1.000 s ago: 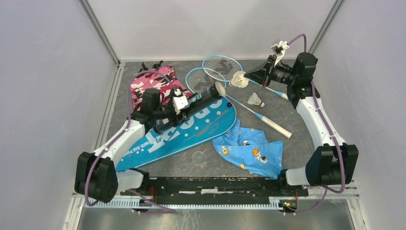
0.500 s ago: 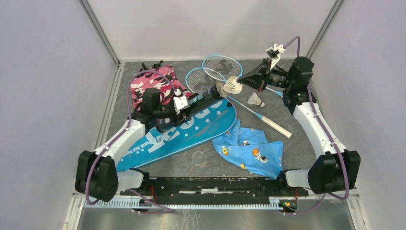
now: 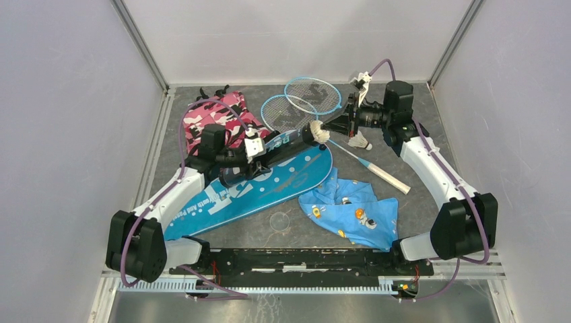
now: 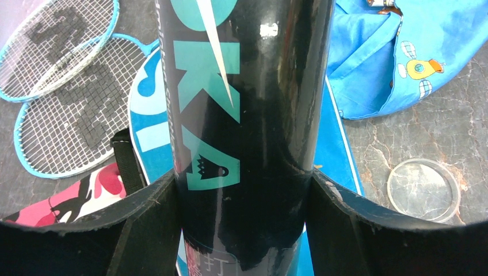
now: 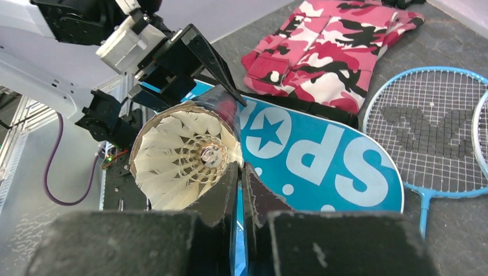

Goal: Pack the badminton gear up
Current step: Place the shuttlecock at the shuttle tube.

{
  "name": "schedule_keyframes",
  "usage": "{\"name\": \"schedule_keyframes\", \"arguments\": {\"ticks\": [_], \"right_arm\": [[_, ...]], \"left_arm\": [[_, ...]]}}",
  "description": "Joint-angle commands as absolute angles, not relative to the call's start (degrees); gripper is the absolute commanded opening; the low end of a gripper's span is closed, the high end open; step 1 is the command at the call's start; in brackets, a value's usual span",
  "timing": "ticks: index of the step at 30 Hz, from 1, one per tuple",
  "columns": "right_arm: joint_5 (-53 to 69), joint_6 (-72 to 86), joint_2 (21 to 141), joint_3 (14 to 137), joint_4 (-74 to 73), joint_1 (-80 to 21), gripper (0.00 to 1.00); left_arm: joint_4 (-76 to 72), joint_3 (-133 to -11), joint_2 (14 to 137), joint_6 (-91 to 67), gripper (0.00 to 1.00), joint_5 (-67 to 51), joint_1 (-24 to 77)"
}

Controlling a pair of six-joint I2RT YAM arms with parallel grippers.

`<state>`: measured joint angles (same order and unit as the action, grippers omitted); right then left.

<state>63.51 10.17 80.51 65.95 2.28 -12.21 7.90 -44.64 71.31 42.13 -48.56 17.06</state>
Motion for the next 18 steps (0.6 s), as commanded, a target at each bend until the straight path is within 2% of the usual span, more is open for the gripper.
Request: {"name": "schedule_keyframes", "arguments": {"ticks": [1,6,10,18], "right_arm": [[60.39,1.82,81.08,70.67,-5.36,-12.62,0.13],[57.2,-5.14,79.61,72.5,-10.08,-12.97,0.31],[56.32,-7.98,78.95,73.31,-11.89,-13.11,0.41],[54.02,-12.13,77.64,74.96,-14.61,-13.35,0.5]], "left_arm": [[7.25,-47.7,71.21,46.52,0.02,-54.44,17.05],[7.56,-47.89,71.62,47.11,0.02,-54.83,17.14],[7.94,-48.12,71.97,47.58,0.02,-54.88,17.22],[9.1,-48.99,72.69,48.27,0.02,-55.0,17.23]]}}
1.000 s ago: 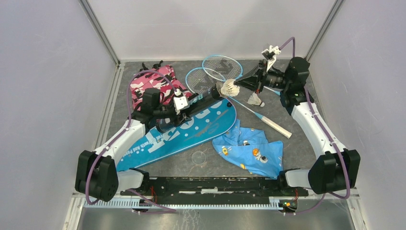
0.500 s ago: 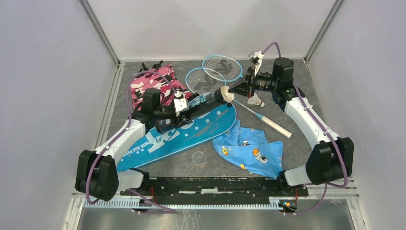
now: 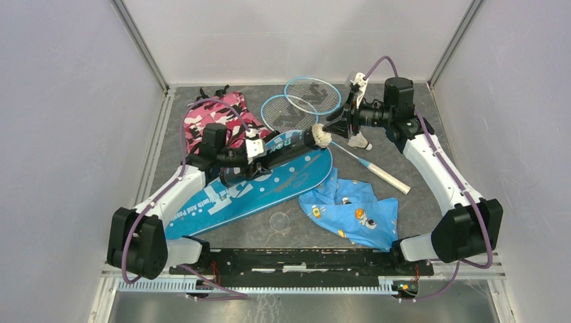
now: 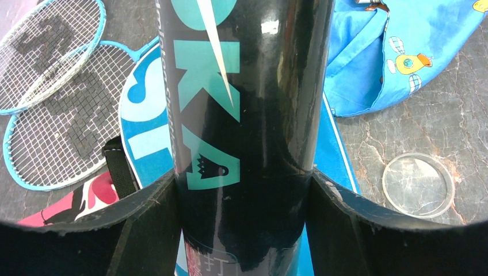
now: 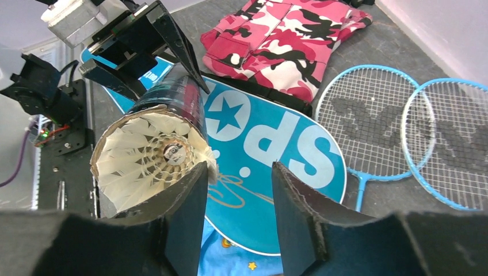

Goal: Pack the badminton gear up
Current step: Place the shuttlecock at the shuttle tube.

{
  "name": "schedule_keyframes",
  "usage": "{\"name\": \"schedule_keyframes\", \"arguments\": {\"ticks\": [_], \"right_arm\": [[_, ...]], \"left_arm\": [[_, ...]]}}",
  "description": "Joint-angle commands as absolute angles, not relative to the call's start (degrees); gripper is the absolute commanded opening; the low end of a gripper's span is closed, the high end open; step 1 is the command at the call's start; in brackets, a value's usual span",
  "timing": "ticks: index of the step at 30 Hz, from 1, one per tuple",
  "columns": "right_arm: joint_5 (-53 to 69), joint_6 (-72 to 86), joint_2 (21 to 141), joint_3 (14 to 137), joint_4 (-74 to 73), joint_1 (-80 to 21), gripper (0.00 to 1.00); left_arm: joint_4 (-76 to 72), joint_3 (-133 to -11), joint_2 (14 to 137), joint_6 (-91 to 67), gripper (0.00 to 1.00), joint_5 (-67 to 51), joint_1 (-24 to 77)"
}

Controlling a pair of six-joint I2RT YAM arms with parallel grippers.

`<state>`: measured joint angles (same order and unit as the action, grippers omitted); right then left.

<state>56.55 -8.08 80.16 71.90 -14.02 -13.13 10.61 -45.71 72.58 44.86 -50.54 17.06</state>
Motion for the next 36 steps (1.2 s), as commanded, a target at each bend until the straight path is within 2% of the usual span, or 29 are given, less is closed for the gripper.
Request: {"name": "schedule_keyframes", "arguments": {"ticks": [1,5,9,28,36], "right_arm": [[53.84,-12.59,77.61,75.14,-15.03,-13.27,0.51],[53.88,-14.17,78.09,75.37,-16.93,-13.31,0.6],[53.69,-15.96,78.83,75.33,-18.57,-13.29,0.64],[53.03,-17.99,83.31,73.32,-19.61,-18.02,0.69],[51.7,-20.3,82.72,77.02,-23.93,-17.29,0.87]], "left_arm": [[9.2,-49.16,72.85,48.33,0.02,-54.97,17.23],[9.23,-49.69,73.31,48.48,0.02,-55.19,17.22],[9.55,-50.54,73.96,48.52,0.02,-55.95,17.23],[11.69,-52.03,75.36,50.85,0.02,-55.27,19.14],[12.66,-52.57,76.73,50.03,0.02,-52.44,19.06]]}}
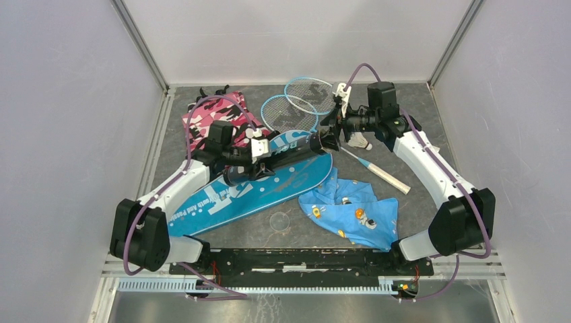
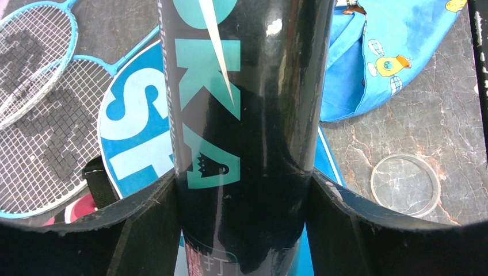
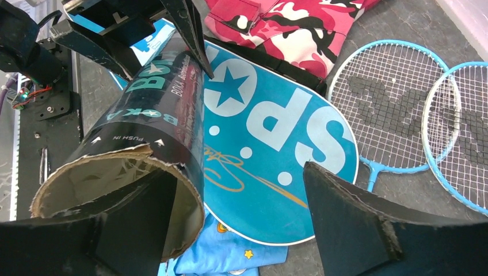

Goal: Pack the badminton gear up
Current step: Place the shuttlecock at the shuttle tube.

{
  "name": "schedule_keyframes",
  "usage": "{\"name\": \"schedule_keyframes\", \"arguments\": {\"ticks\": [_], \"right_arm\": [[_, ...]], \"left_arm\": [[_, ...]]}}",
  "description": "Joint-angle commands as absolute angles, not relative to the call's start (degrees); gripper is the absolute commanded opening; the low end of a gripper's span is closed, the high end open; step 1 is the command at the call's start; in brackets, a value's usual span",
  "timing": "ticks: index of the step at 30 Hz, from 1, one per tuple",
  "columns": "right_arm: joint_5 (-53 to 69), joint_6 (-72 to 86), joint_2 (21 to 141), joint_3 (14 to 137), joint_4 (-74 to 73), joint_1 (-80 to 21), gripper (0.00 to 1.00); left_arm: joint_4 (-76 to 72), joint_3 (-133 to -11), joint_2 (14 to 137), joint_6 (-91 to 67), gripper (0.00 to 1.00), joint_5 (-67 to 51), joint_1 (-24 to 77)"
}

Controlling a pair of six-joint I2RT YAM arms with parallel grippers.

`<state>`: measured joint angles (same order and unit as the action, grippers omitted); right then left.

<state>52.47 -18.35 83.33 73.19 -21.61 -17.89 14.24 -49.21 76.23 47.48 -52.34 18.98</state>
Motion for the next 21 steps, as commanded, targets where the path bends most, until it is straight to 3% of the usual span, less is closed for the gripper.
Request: {"name": "schedule_keyframes", "arguments": {"ticks": [1,10,21], "right_arm": [[52.12,-20.02,82.56,77.6,-24.11,-16.64,0.89],[52.95,-14.68,79.73,80.6,-22.33,-8.03,0.94],[29.85,-14.97,79.07,76.69,-18.79,-6.26,0.94]], "left_arm": [[13.0,-52.76,76.92,49.74,0.02,-52.25,18.95],[14.96,-53.17,77.19,48.58,0.02,-50.56,16.26],[14.19,-52.02,74.59,43.65,0.02,-47.22,15.03]]}}
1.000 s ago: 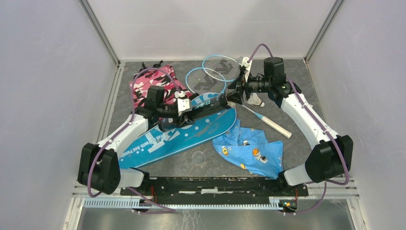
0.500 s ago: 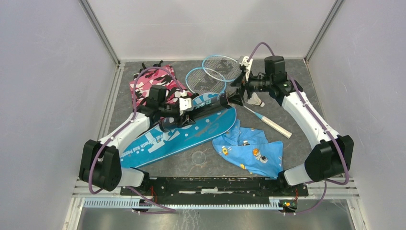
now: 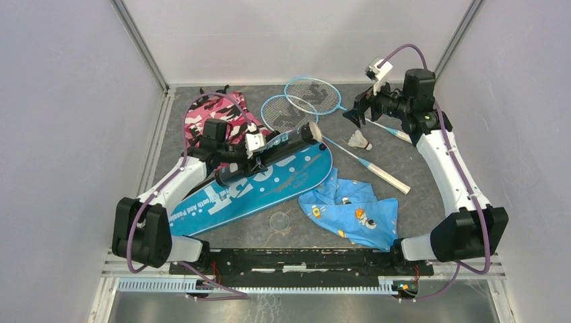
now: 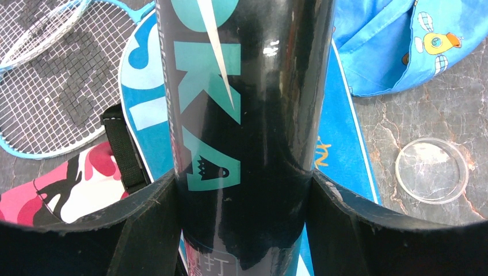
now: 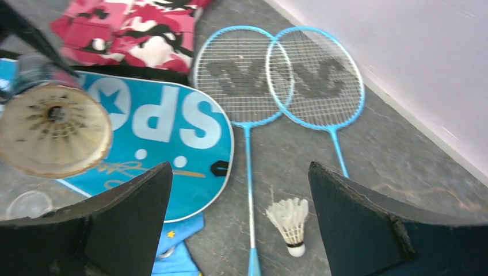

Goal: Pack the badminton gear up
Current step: Place the shuttlecock at the shuttle tube, then pick up the shuttlecock at the center of the board.

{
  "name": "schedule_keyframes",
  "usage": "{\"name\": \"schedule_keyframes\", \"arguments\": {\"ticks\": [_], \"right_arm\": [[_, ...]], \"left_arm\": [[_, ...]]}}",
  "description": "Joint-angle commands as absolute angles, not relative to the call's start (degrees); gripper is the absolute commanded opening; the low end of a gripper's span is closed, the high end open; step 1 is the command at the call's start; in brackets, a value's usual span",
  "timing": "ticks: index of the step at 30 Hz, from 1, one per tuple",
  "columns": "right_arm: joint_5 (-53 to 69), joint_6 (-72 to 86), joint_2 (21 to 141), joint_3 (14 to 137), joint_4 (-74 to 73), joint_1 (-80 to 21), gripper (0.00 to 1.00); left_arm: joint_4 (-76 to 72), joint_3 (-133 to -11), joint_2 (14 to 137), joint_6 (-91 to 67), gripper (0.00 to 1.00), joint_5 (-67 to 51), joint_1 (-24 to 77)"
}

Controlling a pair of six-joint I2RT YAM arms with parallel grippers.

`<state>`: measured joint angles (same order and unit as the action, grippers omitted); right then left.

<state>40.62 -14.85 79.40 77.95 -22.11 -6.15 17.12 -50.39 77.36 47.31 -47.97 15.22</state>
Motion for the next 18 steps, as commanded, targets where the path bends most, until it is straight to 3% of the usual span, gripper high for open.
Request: {"name": "schedule_keyframes", "arguments": {"ticks": [1,18], "right_arm": [[28.28,-15.38,79.69,76.29,-18.45,-6.35,0.94],[7.98,-19.34,96.42,74.59,-16.95,-13.17,0.9]], "left_arm": [[14.1,-52.3,74.42,42.09,0.02,-46.64,15.03],[14.82,-51.97,70.23,33.69,0.02,-44.72,15.12]]}}
